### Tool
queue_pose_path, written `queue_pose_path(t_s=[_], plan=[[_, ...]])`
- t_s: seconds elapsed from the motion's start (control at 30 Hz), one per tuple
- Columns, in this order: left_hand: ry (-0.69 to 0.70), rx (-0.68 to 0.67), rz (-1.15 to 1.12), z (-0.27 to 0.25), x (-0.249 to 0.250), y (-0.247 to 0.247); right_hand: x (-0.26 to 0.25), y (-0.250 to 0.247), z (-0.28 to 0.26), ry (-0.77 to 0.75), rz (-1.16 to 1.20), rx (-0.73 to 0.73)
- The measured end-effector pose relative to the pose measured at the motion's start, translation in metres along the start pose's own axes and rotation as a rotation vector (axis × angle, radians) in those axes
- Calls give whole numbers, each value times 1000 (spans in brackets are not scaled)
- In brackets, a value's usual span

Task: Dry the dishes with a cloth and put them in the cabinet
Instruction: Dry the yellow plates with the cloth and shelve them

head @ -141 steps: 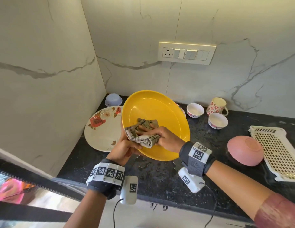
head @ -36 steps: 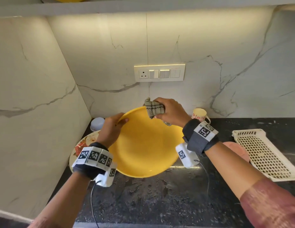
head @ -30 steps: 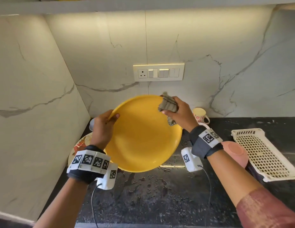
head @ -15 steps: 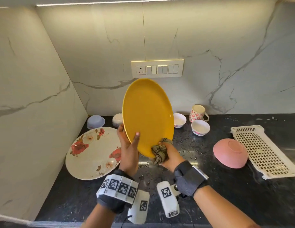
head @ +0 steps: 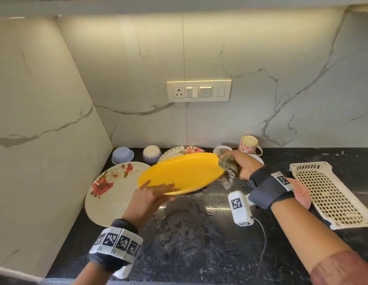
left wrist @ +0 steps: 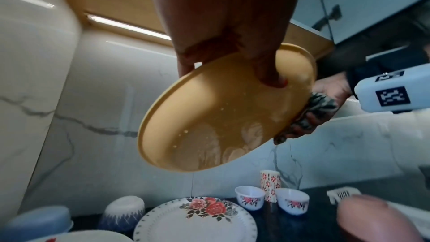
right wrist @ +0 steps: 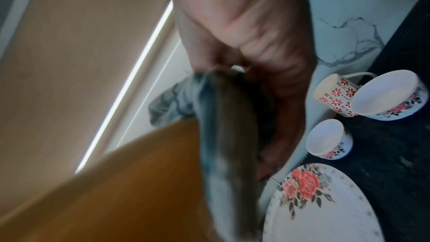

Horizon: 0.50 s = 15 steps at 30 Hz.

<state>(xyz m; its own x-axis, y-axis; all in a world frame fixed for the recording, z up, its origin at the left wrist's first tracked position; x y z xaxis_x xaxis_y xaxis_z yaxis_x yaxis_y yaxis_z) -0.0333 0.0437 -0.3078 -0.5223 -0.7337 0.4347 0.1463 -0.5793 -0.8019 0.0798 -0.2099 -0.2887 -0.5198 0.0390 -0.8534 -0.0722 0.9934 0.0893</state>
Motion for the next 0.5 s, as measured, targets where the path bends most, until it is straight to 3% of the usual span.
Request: queue_pose_path(t_s=[0.07,0.17,0.23,0.37,0.5], plan=[[-195,119,-226,0,4,-6,-9,0,-2,-97,190,-1],[-476,207,-751,1,7,-6,-13,2,-3,-246,367,10],[-535,214,-920,2,12,-5,-19,7,-3,-323,513,-42],[-566,241,-1084,3,19,-4,-27,9,-6,-297,555,-104],[-564,239,-1192,3,23,-7,-23,4,5,-271,319,166]])
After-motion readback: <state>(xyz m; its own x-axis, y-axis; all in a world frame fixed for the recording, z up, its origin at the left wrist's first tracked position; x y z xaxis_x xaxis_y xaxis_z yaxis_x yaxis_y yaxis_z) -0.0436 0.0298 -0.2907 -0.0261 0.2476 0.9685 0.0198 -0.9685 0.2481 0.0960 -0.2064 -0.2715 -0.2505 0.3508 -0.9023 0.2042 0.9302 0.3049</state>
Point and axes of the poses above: each hand's wrist, its own z-axis towards the middle knuckle, its own y-axis out of the palm, x = y × z, the point moved 3 cm from there along z, towards the middle knuckle, and after that the axes turned 7 degrees about -z, right-handed, at the moved point
